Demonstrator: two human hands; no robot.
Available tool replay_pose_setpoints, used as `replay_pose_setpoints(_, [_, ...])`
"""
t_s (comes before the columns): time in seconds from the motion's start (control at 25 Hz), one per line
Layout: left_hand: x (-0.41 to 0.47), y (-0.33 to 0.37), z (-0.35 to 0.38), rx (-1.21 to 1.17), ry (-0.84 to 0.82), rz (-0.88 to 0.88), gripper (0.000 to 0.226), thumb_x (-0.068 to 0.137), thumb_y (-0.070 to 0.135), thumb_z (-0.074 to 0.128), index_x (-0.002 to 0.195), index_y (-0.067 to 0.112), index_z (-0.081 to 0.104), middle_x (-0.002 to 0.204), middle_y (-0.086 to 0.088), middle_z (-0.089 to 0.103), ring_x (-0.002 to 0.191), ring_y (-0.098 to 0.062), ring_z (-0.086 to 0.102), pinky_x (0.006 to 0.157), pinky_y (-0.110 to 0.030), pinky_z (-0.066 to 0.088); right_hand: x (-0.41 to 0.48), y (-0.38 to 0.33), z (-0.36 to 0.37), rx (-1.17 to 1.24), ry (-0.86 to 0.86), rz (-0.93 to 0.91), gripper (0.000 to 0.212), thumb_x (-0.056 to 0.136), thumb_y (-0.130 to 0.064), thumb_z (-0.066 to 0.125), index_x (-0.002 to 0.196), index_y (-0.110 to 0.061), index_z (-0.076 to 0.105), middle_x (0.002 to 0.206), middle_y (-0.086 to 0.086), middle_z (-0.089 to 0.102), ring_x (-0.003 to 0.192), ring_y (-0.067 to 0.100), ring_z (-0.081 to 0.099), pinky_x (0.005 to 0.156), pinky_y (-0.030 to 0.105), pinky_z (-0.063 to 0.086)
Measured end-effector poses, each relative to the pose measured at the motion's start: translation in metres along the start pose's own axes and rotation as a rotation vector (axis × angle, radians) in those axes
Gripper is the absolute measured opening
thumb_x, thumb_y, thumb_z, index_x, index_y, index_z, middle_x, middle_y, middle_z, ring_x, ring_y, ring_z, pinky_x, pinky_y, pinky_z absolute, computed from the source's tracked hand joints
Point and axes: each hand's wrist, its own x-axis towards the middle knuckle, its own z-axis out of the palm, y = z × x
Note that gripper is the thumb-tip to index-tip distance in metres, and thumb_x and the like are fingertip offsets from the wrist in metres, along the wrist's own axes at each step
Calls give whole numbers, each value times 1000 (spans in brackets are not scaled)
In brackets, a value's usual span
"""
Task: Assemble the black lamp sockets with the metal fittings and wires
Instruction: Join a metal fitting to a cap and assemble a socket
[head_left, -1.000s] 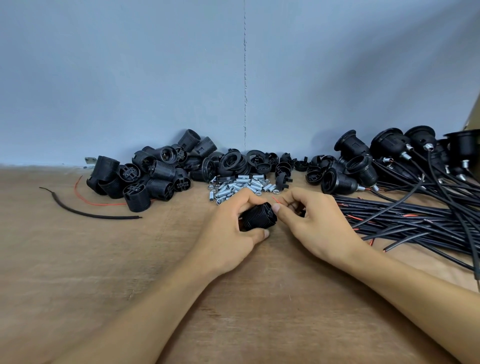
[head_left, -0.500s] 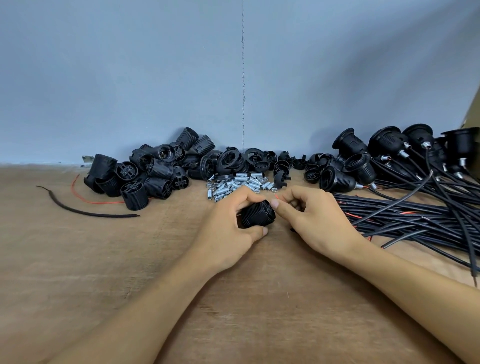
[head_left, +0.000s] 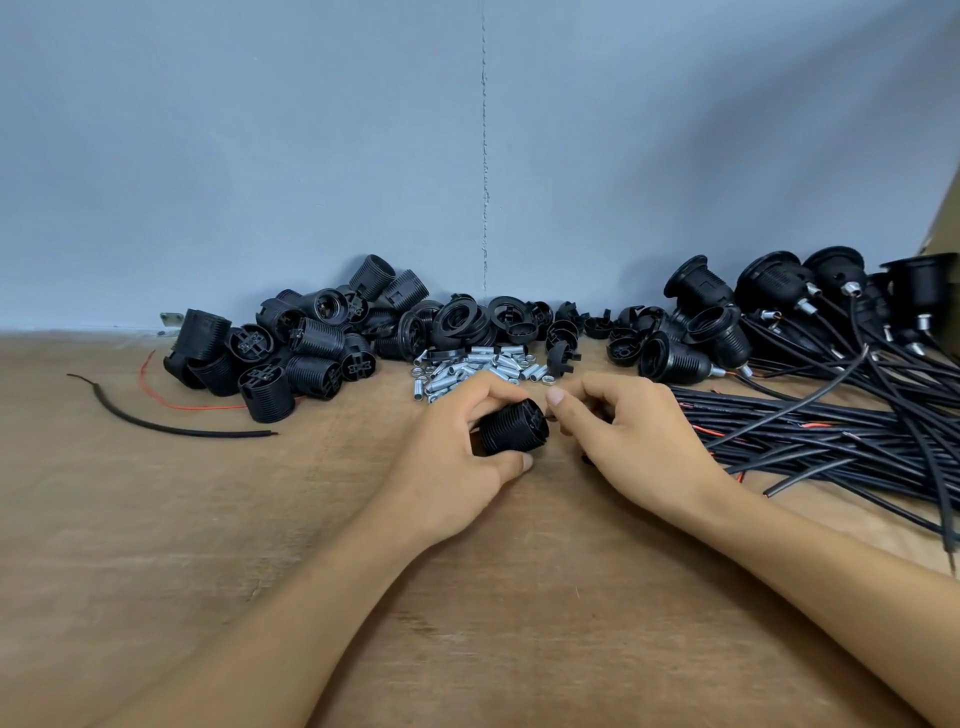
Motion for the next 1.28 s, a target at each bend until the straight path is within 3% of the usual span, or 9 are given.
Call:
replay_pose_setpoints(0.16, [0,0,0,-15,-9,4,50,69,4,80,104,36,64,105,18,76,104,-3,70,105,-41,51,4,5,-7,113,-68,45,13,88,-19,65,76,-24,70,68,-5,65,67,17,61,68,34,52])
replay_pose_setpoints(0.28, [0,0,-1,-15,-9,12,48,70,3,79,104,34,64,105,17,76,105,-4,70,104,-42,51,5,7,-5,119,-104,0,10,88,-19,69,81,-26,71,73,-10,67,69,4,60,70,23,50])
replay_pose_setpoints(0.36, [0,0,-1,-17,-15,13,49,72,0,79,104,34,63,105,18,75,105,-4,69,105,-42,51,5,10,-4,130,-96,-16,8,90,-22,69,84,-26,71,76,-9,68,71,3,60,72,23,52])
replay_pose_setpoints(0.64, [0,1,-3,-16,-30,-13,47,72,2,82,104,32,65,108,17,76,105,-6,70,104,-44,51,4,10,-4,79,-77,-40,9,93,-28,67,85,-26,70,66,-11,65,60,2,56,63,20,48])
replay_pose_setpoints(0.76, [0,1,-3,-11,-31,-17,44,71,5,83,100,34,65,107,18,76,104,-7,71,104,-45,51,4,8,-4,33,-83,-55,12,95,-27,65,84,-25,68,64,-6,67,63,8,62,66,23,49])
replay_pose_setpoints(0.96, [1,1,0,-8,-26,-22,43,67,14,82,99,35,63,105,21,75,103,-6,71,103,-46,51,1,5,-1,-3,-69,-53,11,95,-24,65,84,-22,67,62,-5,67,63,8,63,62,16,44])
replay_pose_setpoints(1.12, [2,0,3,2,-24,-13,42,65,19,81,98,36,63,103,23,75,101,-3,71,101,-46,53,1,2,0,-11,-69,-41,11,96,-22,64,86,-20,68,63,-3,68,64,12,64,64,18,46])
replay_pose_setpoints(1.28, [2,-1,3,7,-14,-4,39,66,20,81,96,37,62,103,20,76,100,-5,72,100,-47,53,1,0,-2,120,-82,25,10,93,-23,67,84,-19,70,69,3,70,68,15,69,73,32,55])
